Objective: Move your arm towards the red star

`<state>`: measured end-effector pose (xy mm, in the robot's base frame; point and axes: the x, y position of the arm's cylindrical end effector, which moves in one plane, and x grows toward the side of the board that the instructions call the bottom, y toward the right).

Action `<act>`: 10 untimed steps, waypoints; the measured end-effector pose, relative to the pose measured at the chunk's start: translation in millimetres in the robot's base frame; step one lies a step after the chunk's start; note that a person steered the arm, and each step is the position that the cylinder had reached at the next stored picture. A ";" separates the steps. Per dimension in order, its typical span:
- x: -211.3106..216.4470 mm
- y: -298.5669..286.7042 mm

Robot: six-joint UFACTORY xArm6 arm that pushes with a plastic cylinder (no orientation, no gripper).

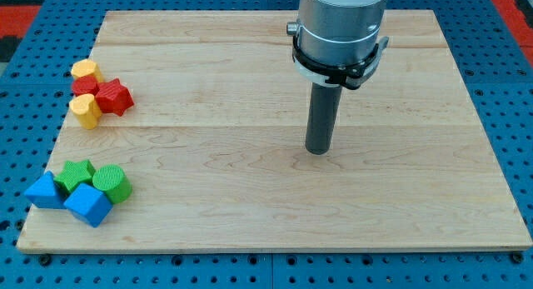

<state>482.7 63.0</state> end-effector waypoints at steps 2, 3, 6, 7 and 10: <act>0.5 0.0; 11.7 0.0; 21.9 -103.9; 11.9 -107.0; 7.3 -225.4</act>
<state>490.0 -162.4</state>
